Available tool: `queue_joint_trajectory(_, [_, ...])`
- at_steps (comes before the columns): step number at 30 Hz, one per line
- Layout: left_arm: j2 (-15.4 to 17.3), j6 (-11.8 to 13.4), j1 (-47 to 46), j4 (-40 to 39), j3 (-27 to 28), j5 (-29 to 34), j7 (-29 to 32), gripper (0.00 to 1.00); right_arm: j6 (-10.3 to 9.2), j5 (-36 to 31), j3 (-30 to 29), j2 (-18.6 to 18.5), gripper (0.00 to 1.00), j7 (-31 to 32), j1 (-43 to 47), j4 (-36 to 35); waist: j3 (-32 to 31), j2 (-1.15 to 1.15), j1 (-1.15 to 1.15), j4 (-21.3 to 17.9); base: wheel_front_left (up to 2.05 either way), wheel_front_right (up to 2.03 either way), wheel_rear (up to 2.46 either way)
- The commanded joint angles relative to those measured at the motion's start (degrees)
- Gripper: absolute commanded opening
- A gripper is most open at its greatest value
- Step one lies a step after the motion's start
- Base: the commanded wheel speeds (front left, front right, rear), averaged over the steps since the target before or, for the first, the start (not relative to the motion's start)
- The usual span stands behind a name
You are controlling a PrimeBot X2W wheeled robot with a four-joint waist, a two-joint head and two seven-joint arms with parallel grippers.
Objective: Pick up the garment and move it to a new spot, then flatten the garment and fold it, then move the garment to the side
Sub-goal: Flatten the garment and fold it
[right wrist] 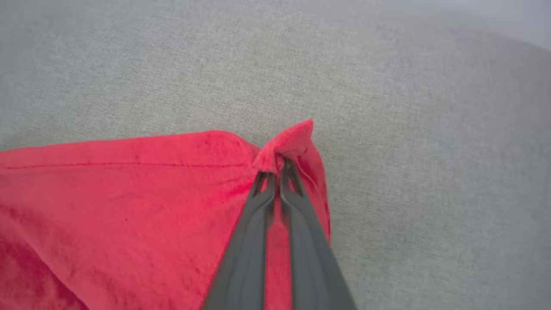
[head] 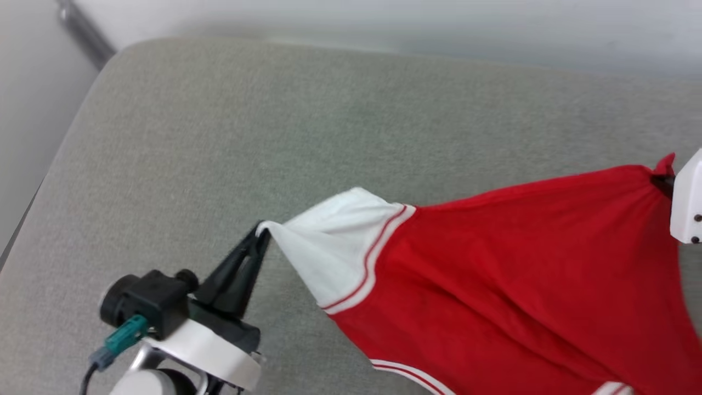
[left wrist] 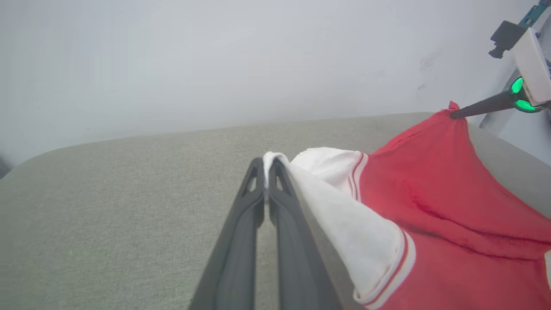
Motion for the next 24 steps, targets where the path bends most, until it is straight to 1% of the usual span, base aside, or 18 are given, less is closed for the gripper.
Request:
queue_joint_trajectory(1, [0.8,0.9,1.0,-0.8,1.4,-0.5,-0.4,0.00,-0.02,0.6,1.2,-0.7,0.00,-0.8,-0.3,-1.0,-4.0,0.00,0.00,-3.5,0.00,0.00,0.00])
queue_joint_trajectory(3, [1.7,1.9,1.3,-2.3,2.9,-0.7,-0.7,0.00,-0.03,1.2,2.3,-1.9,0.00,-1.8,-0.1,-2.8,-5.5,0.00,0.00,-4.6,0.00,0.00,0.00])
queue_joint_trajectory(4, [3.5,3.1,1.7,-4.5,5.4,-0.3,-1.1,0.00,-0.03,2.5,3.0,-2.4,0.00,-3.2,-0.4,-5.6,-7.6,0.00,0.00,-6.3,0.00,0.00,0.00])
queue_joint_trajectory(8, [6.0,4.4,0.5,-7.8,8.6,-0.1,-0.7,0.00,-0.03,3.8,2.7,-2.5,0.00,-4.8,-1.1,-10.0,-9.7,0.00,0.00,-8.6,0.00,0.00,0.00])
queue_joint_trajectory(16, [10.0,5.1,-6.1,-13.4,15.4,-1.1,0.7,0.00,-0.03,5.7,1.5,-1.0,0.00,-6.3,-2.1,-18.9,-12.5,0.00,0.00,-12.2,0.00,0.00,0.00])
queue_joint_trajectory(17, [11.4,5.5,-9.1,-15.0,17.8,-1.1,1.1,0.00,-0.03,5.9,1.2,-0.2,0.00,-6.6,-2.5,-21.8,-13.0,0.00,0.00,-13.6,0.00,0.00,0.00])
queue_joint_trajectory(19, [12.1,6.1,-10.6,-15.6,19.6,-1.0,1.1,0.00,-0.03,6.2,1.2,0.5,0.00,-6.9,-2.9,-23.5,-13.2,0.00,0.00,-14.5,0.00,0.00,0.00])
queue_joint_trajectory(24, [13.9,6.7,-13.7,-16.9,23.3,-1.4,1.4,0.00,-0.03,6.9,0.8,2.2,0.00,-6.9,-3.9,-27.2,-12.7,0.00,0.00,-16.5,0.00,0.00,0.00])
